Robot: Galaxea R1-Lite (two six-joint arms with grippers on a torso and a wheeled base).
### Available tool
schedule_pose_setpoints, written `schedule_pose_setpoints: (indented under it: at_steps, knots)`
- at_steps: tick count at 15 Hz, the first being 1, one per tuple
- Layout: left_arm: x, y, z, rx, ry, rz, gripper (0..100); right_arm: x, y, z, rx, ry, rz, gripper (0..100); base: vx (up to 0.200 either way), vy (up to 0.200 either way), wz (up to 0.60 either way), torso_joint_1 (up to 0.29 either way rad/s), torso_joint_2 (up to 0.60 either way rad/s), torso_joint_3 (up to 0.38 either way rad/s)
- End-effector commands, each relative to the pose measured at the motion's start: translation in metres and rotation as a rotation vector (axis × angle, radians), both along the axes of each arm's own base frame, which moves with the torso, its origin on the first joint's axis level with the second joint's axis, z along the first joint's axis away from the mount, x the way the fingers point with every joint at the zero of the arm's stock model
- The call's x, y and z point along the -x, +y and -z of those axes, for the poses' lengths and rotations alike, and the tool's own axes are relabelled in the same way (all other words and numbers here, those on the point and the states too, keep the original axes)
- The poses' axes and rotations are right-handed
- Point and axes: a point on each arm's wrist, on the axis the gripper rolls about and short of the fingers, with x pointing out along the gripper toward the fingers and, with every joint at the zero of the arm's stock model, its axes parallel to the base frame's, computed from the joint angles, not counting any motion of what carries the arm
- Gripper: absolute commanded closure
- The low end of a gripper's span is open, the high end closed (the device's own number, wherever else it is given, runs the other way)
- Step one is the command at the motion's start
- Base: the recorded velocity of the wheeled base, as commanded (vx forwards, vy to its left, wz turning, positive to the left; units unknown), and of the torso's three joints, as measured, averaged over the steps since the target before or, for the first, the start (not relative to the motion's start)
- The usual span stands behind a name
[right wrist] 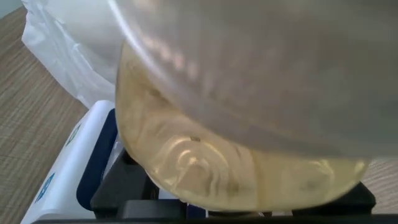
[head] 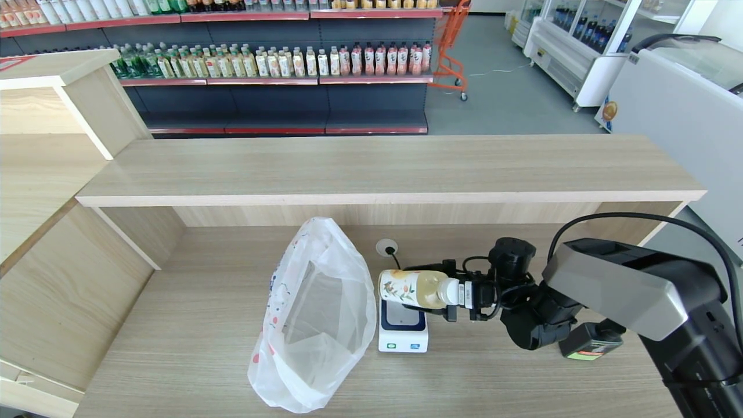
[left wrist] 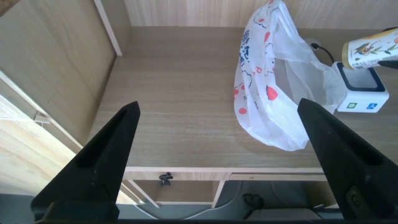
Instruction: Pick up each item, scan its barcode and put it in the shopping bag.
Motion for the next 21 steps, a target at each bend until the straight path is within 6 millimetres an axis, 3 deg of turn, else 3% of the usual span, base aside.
schedule_pose_setpoints:
  at_steps: [1, 10, 12, 14, 16, 18, 21]
  knots:
    - [0.000, 0.000, 0.000, 0.001, -0.001, 0.000, 0, -0.001, -0.001, 0.005, 0.004, 0.013, 0.006, 100, 0.000, 0.000, 0.00, 0.000, 0.00, 0.000]
    - [0.000, 0.000, 0.000, 0.001, -0.001, 0.000, 0, 0.000, -0.004, -0.004, 0.005, 0.043, 0.020, 100, 0.000, 0.000, 0.00, 0.000, 0.00, 0.000]
    - [0.000, 0.000, 0.000, 0.001, -0.001, 0.000, 0, 0.004, -0.015, -0.020, 0.001, 0.132, 0.038, 100, 0.000, 0.000, 0.00, 0.000, 0.00, 0.000]
    - [0.000, 0.000, 0.000, 0.001, -0.001, 0.000, 0, 0.010, -0.039, -0.053, -0.029, 0.235, 0.084, 100, 0.000, 0.000, 0.00, 0.000, 0.00, 0.000]
    - [0.000, 0.000, 0.000, 0.001, -0.001, 0.000, 0, 0.020, -0.047, -0.083, -0.059, 0.308, 0.091, 100, 0.000, 0.000, 0.00, 0.000, 0.00, 0.000]
    - [0.000, 0.000, 0.000, 0.001, -0.001, 0.000, 0, 0.049, -0.065, -0.112, -0.088, 0.443, 0.120, 100, 0.000, 0.000, 0.00, 0.000, 0.00, 0.000]
    - [0.000, 0.000, 0.000, 0.001, -0.001, 0.000, 0, 0.090, -0.085, -0.117, -0.136, 0.696, 0.235, 100, 0.000, 0.000, 0.00, 0.000, 0.00, 0.000]
